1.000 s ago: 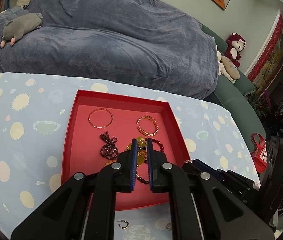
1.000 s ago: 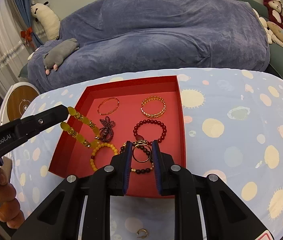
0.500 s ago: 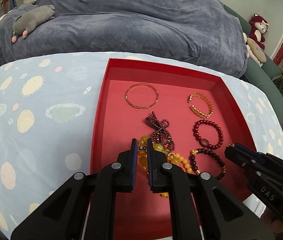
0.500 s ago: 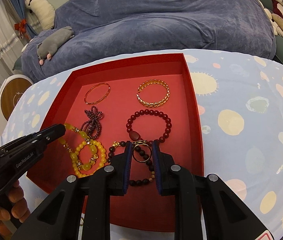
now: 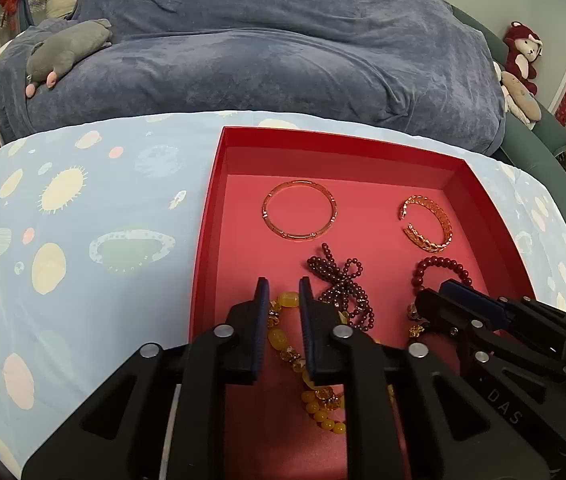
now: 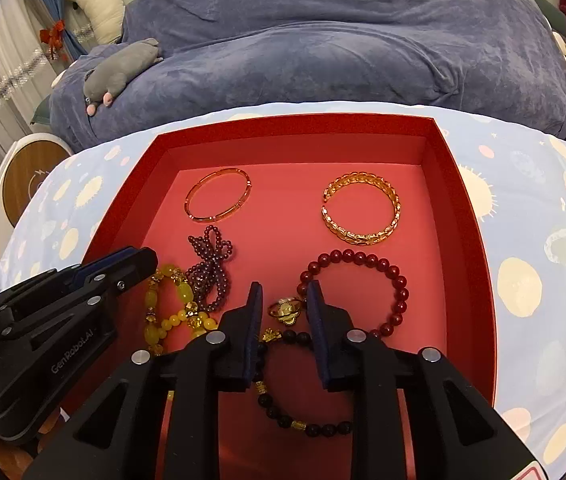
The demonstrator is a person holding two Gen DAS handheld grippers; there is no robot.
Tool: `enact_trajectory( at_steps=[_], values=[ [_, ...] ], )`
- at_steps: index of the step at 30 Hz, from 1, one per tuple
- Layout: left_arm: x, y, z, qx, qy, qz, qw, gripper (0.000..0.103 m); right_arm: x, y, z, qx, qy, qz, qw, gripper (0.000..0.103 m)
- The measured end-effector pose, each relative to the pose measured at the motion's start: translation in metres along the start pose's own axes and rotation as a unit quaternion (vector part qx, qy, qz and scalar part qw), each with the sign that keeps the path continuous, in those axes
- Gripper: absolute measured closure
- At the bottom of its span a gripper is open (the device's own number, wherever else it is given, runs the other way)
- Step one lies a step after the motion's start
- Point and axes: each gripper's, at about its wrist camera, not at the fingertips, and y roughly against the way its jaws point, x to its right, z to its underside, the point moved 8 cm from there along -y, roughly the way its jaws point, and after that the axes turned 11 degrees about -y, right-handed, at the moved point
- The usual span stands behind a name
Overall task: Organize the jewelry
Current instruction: 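Carry the bracelet and ring into the red box and open both grippers, then withdraw both grippers from the box toward the gold hoop earrings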
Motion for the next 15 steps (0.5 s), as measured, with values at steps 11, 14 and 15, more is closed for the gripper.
enact_trajectory(
  at_steps=[11,14,15],
  values=[
    [0.002,0.030,0.004,0.023,0.012,-0.003,0.9997,0.072,0.006,0.032,0.002,0.018,-0.017,-0.007,1.000,0.073],
    [0.004,0.045,0.008,0.029,0.017,0.001,0.9994,0.072,0.009,0.050,0.007,0.025,-0.022,-0.007,0.999,0.073],
    [0.005,0.051,0.010,0.031,0.018,0.003,0.9994,0.071,0.010,0.056,0.010,0.028,-0.022,-0.007,0.999,0.073]
  ],
)
